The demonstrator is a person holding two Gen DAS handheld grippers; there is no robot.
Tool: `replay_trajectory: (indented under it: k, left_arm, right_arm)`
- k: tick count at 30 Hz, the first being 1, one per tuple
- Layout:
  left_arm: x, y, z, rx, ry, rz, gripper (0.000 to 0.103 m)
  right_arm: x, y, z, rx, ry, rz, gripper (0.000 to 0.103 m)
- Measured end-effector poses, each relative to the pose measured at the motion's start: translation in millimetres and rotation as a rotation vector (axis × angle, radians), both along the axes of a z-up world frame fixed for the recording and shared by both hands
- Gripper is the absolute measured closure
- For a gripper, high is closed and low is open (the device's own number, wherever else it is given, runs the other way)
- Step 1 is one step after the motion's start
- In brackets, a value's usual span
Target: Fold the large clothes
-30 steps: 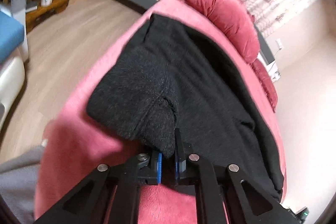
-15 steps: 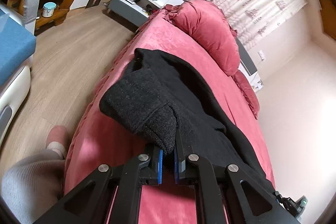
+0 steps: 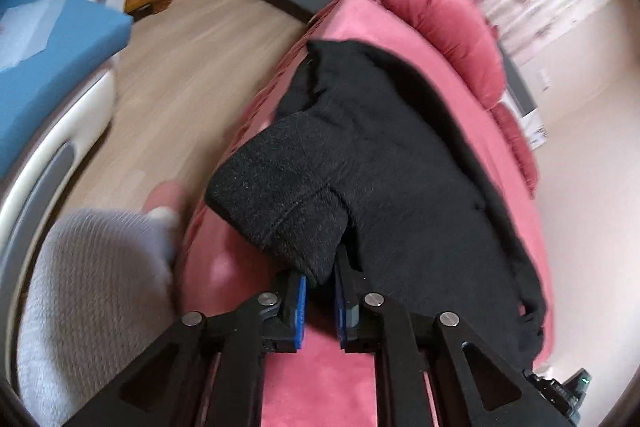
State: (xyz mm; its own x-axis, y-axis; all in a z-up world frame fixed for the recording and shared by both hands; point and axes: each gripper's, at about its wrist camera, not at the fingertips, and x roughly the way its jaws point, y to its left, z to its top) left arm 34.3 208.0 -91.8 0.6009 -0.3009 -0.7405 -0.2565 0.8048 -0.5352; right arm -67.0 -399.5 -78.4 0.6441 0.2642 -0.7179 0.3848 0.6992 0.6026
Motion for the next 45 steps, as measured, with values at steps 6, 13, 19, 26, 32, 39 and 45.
replay_trajectory:
  k: [6, 13, 19, 26, 32, 39, 45]
  left_arm:
    - [-33, -6, 40, 0.101, -0.152, 0.049, 0.057]
    - [-5, -64, 50, 0.164, -0.202, -0.12, 0.052]
    - [36, -122, 36, 0.244, -0.152, -0.232, 0.052]
    - [54, -134, 3, 0.308, -0.054, -0.243, 0.052]
    - [55, -143, -4, 0.354, -0.039, -0.259, 0.051]
    - [53, -141, -7, 0.348, -0.046, -0.246, 0.05]
    - [51, -141, -6, 0.343, -0.043, -0.252, 0.048]
  right_arm:
    - [-26, -45, 5, 0.075, -0.081, -0.101, 0.073]
    - [-50, -148, 22, -0.039, -0.134, -0.36, 0.073]
    - [-24, -220, -1, -0.041, -0.084, -0.472, 0.072]
    - [15, -240, -28, 0.025, -0.112, -0.454, 0.07]
    - [40, -239, -13, 0.041, -0.142, -0.424, 0.095]
    - [-15, -206, 112, -0.568, -0.084, -0.509, 0.098]
    - [-52, -259, 13, -0.3, 0.261, -0.573, 0.088]
